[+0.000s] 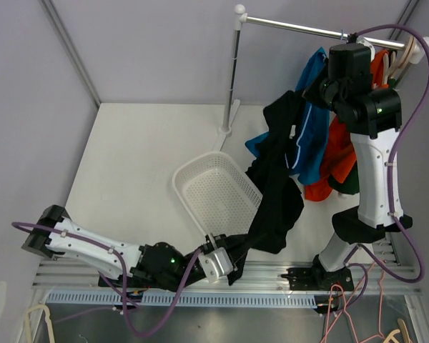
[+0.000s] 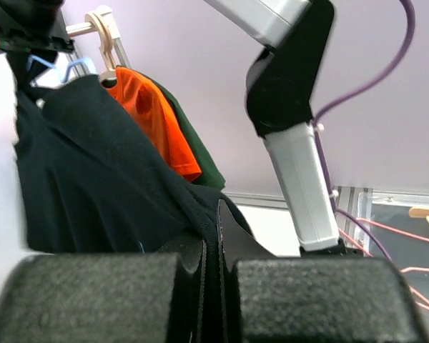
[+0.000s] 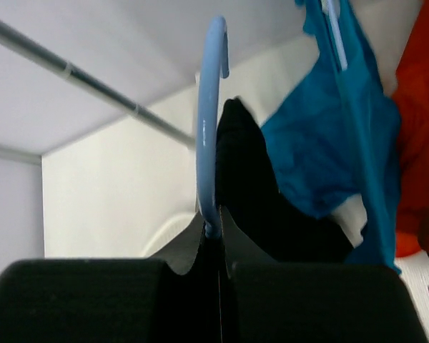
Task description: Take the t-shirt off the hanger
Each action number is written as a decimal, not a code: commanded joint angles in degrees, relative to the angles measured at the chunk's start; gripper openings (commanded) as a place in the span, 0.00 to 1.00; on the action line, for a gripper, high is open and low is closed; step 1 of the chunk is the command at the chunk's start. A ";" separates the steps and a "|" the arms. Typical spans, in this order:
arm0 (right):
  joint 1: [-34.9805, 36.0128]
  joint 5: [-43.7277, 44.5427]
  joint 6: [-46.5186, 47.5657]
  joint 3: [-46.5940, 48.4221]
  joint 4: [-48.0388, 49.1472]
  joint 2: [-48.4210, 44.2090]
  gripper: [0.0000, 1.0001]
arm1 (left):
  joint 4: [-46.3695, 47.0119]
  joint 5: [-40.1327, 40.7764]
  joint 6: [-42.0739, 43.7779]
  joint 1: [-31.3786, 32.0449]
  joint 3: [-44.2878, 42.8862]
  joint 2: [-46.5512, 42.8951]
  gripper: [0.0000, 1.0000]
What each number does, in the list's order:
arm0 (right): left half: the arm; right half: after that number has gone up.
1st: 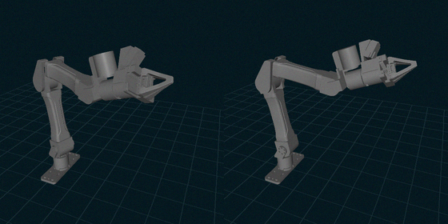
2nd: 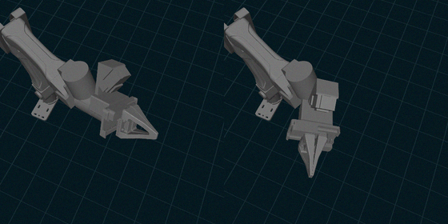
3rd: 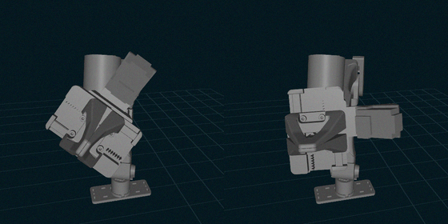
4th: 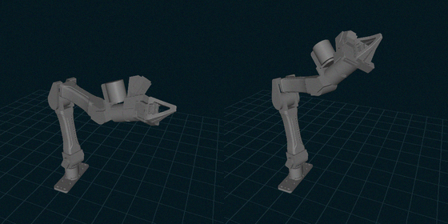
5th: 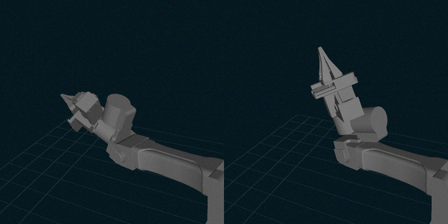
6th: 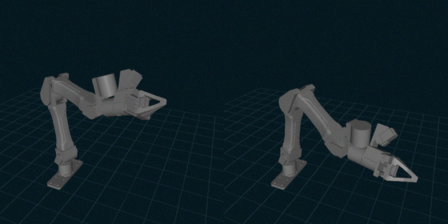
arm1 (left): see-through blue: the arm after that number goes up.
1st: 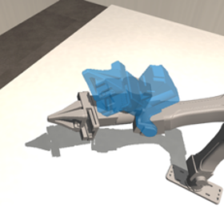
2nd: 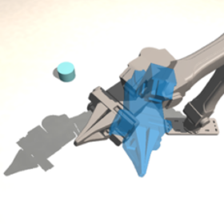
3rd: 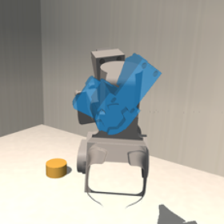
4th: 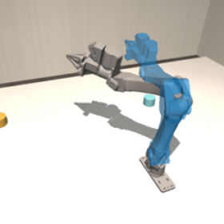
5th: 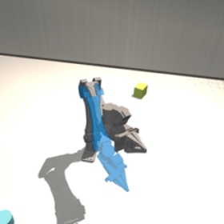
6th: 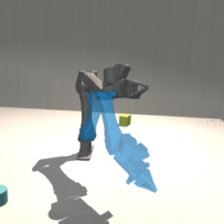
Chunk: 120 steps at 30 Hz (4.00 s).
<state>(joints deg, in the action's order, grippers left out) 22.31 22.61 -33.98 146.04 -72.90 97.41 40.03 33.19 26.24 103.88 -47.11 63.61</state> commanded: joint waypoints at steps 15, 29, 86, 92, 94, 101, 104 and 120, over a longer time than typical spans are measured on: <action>0.71 -22.71 0.41 -18.90 0.91 -24.69 0.00 | -26.21 -3.92 -33.45 -25.47 -9.35 0.63 0.01; 1.69 -13.75 -0.65 -53.66 6.63 -52.31 0.00 | -52.68 -13.50 -19.04 -35.49 -82.63 19.25 0.01; -6.22 -31.23 14.11 -65.28 33.34 -43.64 0.00 | -66.27 -22.03 -61.84 -52.72 -10.27 0.56 1.00; -5.52 -20.61 17.80 -48.07 41.79 -20.71 0.00 | -71.59 -21.75 -58.93 -54.48 -14.16 -0.07 1.00; -5.17 -17.44 20.08 -41.57 41.62 -14.91 0.00 | -68.70 -24.99 -59.20 -54.92 -11.18 0.37 1.00; -2.97 -12.24 26.24 -20.19 40.91 2.69 0.00 | -62.53 -27.39 -61.22 -54.92 -5.01 0.54 0.99; -2.79 -11.37 27.03 -14.92 41.35 7.52 0.00 | -61.57 -27.30 -61.13 -54.92 -3.96 0.90 1.00; -2.00 -4.34 28.88 -7.41 49.15 22.58 0.00 | -58.66 -27.48 -61.31 -54.92 0.27 1.34 0.99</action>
<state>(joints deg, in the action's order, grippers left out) 19.77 15.62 -5.48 142.82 -28.01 124.09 -20.91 5.82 -34.68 49.32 -47.31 66.00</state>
